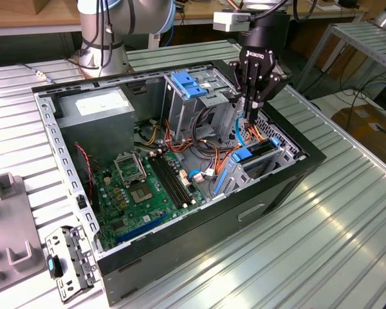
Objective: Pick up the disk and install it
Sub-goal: 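Insert the second disk wire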
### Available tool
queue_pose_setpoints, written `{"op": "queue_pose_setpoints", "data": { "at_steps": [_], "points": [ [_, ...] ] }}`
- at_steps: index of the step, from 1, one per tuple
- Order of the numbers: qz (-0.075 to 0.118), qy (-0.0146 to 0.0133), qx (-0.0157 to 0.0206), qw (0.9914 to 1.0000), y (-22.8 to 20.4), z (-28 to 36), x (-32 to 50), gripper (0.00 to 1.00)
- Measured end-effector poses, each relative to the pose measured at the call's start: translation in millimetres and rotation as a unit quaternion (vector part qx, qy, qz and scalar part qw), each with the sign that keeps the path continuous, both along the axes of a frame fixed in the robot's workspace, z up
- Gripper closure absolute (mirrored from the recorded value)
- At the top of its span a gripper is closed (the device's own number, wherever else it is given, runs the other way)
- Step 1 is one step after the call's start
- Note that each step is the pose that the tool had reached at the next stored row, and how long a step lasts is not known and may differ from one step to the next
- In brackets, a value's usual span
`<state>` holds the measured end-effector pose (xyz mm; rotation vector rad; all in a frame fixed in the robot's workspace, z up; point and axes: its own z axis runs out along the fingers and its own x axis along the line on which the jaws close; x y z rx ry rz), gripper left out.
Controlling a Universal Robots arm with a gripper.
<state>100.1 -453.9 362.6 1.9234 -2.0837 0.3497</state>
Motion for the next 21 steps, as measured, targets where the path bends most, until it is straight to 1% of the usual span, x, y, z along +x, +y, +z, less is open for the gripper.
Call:
{"op": "queue_pose_setpoints", "data": {
  "at_steps": [4,5,7,9,10,11,12,13,15,17,20,21],
  "points": [
    [0.004,-0.0003,0.0002,0.99999,-1.0,-0.6,-2.3,0.84],
    [0.004,-0.0003,0.0009,0.99999,-1.6,-0.8,-2.4,0.84],
    [0.005,-0.0004,0.0033,0.99998,-4.6,-1.1,-2.4,0.84],
    [0.005,-0.0004,0.0087,0.99995,-9.4,-1.7,-2.4,0.84],
    [0.005,-0.0004,0.0131,0.9999,-13.0,-2.2,-2.4,0.84],
    [0.005,-0.0005,0.0171,0.99984,-17.9,-2.5,-2.4,0.84],
    [0.005,-0.0007,0.0189,0.99981,-21.1,-2.9,-2.6,0.84],
    [0.006,-0.0013,0.0194,0.99979,-23.0,-3.0,-3.5,0.84],
    [0.008,-0.0032,0.0194,0.99978,-23.9,-3.0,-5.1,0.84],
    [0.011,-0.0073,0.0196,0.99973,-25.0,-3.3,-8.1,0.84],
    [0.013,-0.0123,0.0198,0.99964,-25.8,-3.6,-10.5,0.84],
    [0.014,-0.0153,0.0199,0.99959,-26.0,-3.7,-11.6,0.84]
  ]
}}
